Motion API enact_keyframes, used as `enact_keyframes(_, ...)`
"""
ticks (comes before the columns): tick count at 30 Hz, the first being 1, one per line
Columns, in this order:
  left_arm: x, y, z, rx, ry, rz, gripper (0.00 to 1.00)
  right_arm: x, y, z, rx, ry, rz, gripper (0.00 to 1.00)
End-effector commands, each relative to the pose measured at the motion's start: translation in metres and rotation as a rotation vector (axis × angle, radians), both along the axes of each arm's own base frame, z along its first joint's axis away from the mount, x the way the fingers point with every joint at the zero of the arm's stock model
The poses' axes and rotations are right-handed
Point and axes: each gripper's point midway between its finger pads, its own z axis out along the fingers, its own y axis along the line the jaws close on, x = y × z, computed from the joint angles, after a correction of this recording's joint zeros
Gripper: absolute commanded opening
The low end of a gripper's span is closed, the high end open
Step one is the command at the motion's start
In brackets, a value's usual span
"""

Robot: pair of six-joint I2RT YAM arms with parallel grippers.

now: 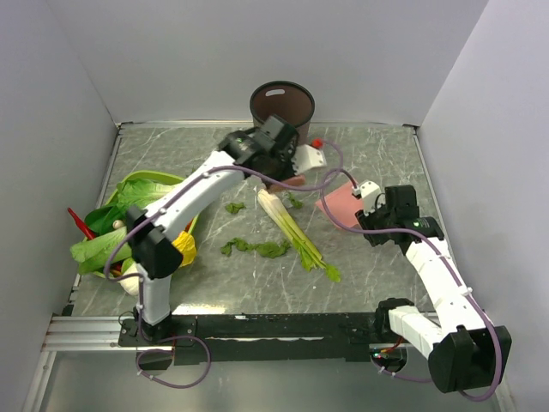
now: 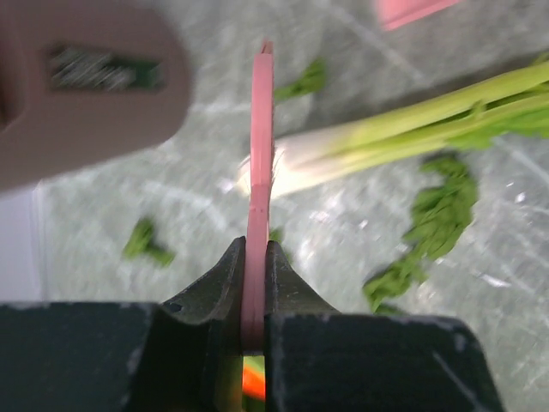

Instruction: Sweep away the paper scraps from the table

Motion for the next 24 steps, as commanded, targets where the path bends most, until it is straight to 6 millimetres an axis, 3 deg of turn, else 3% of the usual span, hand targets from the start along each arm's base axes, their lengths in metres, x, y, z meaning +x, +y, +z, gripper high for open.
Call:
enact_keyframes(1,-0.001,-0.053,-0.008,-0.106,0.019,-0.137,0.01,0.008,-0.007,0.018,0.006,-0.078,-0.041,0.0)
enact_keyframes(6,-0.007,-0.088,-0.012,-0.256,0.089,-0.172,0.01,0.0,-0.022,0.008,-0.023,-0.035,-0.102,0.0)
enact_keyframes(12,0.005,-0.108,-0.028,-0.303,0.056,-0.188,0.01,-0.004,-0.027,0.008,-0.033,-0.038,-0.115,0.0)
enact_keyframes(18,0.014,-0.112,-0.047,-0.297,0.022,-0.197,0.01,-0.001,-0.028,0.008,-0.026,-0.025,-0.124,0.0)
enact_keyframes(24,0.027,-0.093,-0.069,-0.21,-0.01,-0.15,0.01,0.004,-0.029,0.011,-0.033,-0.024,-0.124,0.0)
